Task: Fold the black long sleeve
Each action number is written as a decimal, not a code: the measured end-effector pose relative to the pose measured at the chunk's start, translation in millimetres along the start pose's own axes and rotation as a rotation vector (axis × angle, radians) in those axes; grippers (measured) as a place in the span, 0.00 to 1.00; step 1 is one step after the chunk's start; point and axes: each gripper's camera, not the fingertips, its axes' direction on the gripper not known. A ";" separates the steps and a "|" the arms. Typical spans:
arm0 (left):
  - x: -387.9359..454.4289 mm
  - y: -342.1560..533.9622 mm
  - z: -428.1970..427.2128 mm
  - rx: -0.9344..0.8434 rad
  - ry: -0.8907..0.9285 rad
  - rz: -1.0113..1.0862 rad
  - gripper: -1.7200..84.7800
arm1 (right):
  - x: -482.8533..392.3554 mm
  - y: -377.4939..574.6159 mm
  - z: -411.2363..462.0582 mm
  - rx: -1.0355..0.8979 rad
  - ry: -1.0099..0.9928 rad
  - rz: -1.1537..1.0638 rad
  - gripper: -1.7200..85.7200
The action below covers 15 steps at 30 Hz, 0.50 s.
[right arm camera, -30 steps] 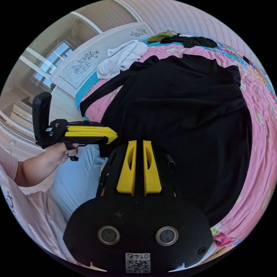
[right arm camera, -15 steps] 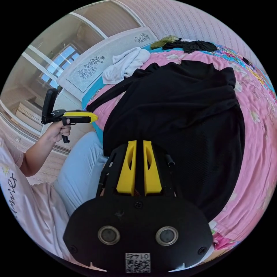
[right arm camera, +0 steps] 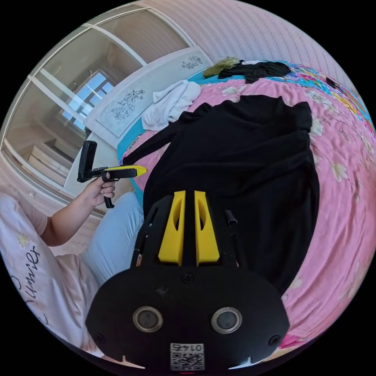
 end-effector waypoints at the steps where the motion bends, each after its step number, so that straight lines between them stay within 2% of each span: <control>1: -23.0 12.2 -22.1 0.073 -0.043 -0.082 0.06 | -14.9 -15.8 10.1 -0.031 -0.011 -0.058 0.05; 3: -69.0 41.5 -65.0 0.187 -0.169 -0.246 0.06 | -40.8 -42.5 25.3 -0.069 -0.019 -0.159 0.05; 8: -144.2 95.0 -128.2 0.323 -0.312 -0.463 0.08 | -116.6 -123.8 73.7 -0.148 -0.039 -0.419 0.05; 15: -197.6 132.5 -156.4 0.414 -0.352 -0.567 0.09 | -235.9 -220.1 166.7 -0.280 -0.024 -0.710 0.07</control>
